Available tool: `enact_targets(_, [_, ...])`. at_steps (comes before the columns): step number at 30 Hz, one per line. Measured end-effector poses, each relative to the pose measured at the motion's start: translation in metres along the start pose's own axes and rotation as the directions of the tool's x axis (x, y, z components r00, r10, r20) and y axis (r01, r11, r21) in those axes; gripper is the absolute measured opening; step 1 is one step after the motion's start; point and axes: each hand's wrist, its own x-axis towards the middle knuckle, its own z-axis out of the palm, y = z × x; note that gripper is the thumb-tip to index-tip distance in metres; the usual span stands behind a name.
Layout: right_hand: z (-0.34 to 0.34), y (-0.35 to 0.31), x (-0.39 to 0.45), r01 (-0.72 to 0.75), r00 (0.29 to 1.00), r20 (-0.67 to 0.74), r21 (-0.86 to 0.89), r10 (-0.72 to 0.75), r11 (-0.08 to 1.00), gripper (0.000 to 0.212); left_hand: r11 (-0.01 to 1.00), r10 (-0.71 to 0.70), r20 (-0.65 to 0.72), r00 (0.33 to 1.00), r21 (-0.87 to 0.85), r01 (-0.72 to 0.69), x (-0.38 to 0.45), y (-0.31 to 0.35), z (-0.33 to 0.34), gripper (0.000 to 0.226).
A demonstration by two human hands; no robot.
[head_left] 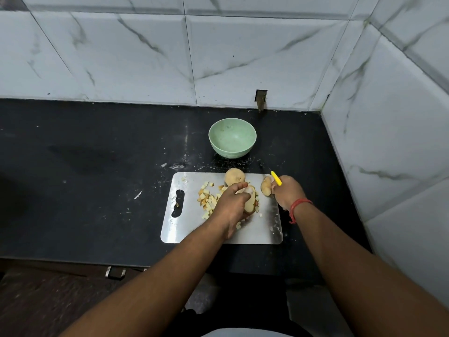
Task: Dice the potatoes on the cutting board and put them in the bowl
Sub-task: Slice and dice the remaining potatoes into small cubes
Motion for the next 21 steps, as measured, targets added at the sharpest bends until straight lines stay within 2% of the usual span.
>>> enact_targets(2, [-0.001, 0.003, -0.007, 0.006, 0.995, -0.102, 0.085, 0.002, 0.996, 0.017, 0.999, 0.015, 0.01, 1.0, 0.039, -0.016, 0.0, -0.003, 0.003, 0.025])
enact_targets(4, [0.001, 0.003, -0.019, -0.016, 0.991, -0.117, 0.324, 0.057, 0.946, 0.016, 0.999, 0.018, 0.029, 0.999, 0.032, -0.019, -0.001, -0.005, 0.007, 0.037])
enact_targets(6, [0.006, 0.001, -0.036, -0.092, 0.995, 0.035, 0.602, 0.088, 0.794, 0.015, 0.999, 0.039, 0.09, 0.995, 0.009, -0.04, -0.002, -0.006, 0.013, 0.055])
enact_targets(7, [0.009, 0.0, -0.043, -0.143, 0.989, 0.125, 0.688, 0.077, 0.711, 0.016, 0.999, 0.052, 0.124, 0.991, 0.004, -0.053, -0.007, -0.005, 0.016, 0.055])
enact_targets(8, [0.011, 0.0, -0.048, -0.181, 0.981, 0.186, 0.741, 0.062, 0.646, 0.017, 0.997, 0.071, 0.142, 0.987, 0.0, -0.072, -0.009, -0.004, 0.02, 0.044])
enact_targets(9, [0.013, 0.001, -0.053, -0.202, 0.975, 0.215, 0.779, 0.05, 0.594, 0.017, 0.995, 0.084, 0.171, 0.982, 0.031, -0.09, -0.011, -0.006, 0.024, 0.027])
enact_targets(10, [0.015, 0.003, -0.054, -0.206, 0.975, 0.219, 0.801, 0.045, 0.562, 0.017, 0.99, 0.105, 0.21, 0.972, 0.075, -0.123, -0.015, -0.006, 0.027, 0.02])
enact_targets(11, [0.014, 0.005, -0.056, -0.197, 0.978, 0.204, 0.813, 0.049, 0.547, 0.014, 0.974, 0.134, 0.24, 0.962, 0.145, -0.172, -0.017, -0.008, 0.028, 0.02])
enact_targets(13, [0.011, 0.008, -0.056, -0.167, 0.986, 0.149, 0.818, 0.079, 0.551, 0.006, 0.896, 0.213, 0.325, 0.921, 0.312, -0.317, -0.019, -0.016, 0.027, 0.05])
enact_targets(14, [0.009, 0.01, -0.056, -0.146, 0.989, 0.11, 0.806, 0.097, 0.573, 0.009, 0.829, 0.257, 0.356, 0.898, 0.397, -0.394, -0.023, -0.019, 0.027, 0.061])
enact_targets(15, [0.006, 0.012, -0.056, -0.121, 0.991, 0.062, 0.783, 0.117, 0.61, 0.014, 0.709, 0.327, 0.375, 0.867, 0.51, -0.488, -0.02, -0.025, 0.022, 0.063])
enact_targets(16, [0.003, 0.013, -0.057, -0.094, 0.99, 0.005, 0.755, 0.138, 0.649, 0.017, 0.524, 0.414, 0.413, 0.811, 0.621, -0.583, -0.018, -0.031, 0.018, 0.061])
enact_targets(17, [0.0, 0.014, -0.058, -0.072, 0.986, -0.049, 0.728, 0.157, 0.682, 0.02, 0.295, 0.475, 0.477, 0.739, 0.706, -0.644, -0.016, -0.038, 0.013, 0.057])
enact_targets(18, [-0.001, 0.017, -0.059, -0.055, 0.982, -0.091, 0.708, 0.168, 0.705, 0.021, 0.074, 0.495, 0.563, 0.662, 0.732, -0.677, -0.013, -0.043, 0.008, 0.053])
enact_targets(19, [-0.002, 0.018, -0.06, -0.044, 0.979, -0.115, 0.694, 0.17, 0.718, 0.022, -0.105, 0.481, 0.639, 0.6, 0.721, -0.684, -0.009, -0.049, 0.003, 0.05])
enact_targets(20, [-0.002, 0.02, -0.061, -0.037, 0.978, -0.124, 0.682, 0.165, 0.731, 0.021, -0.224, 0.443, 0.692, 0.571, 0.701, -0.677, -0.006, -0.054, 0.0, 0.05])
enact_targets(21, [-0.002, 0.021, -0.063, -0.033, 0.98, -0.124, 0.668, 0.155, 0.743, 0.019, -0.288, 0.39, 0.715, 0.58, 0.693, -0.661, -0.005, -0.057, -0.004, 0.052])
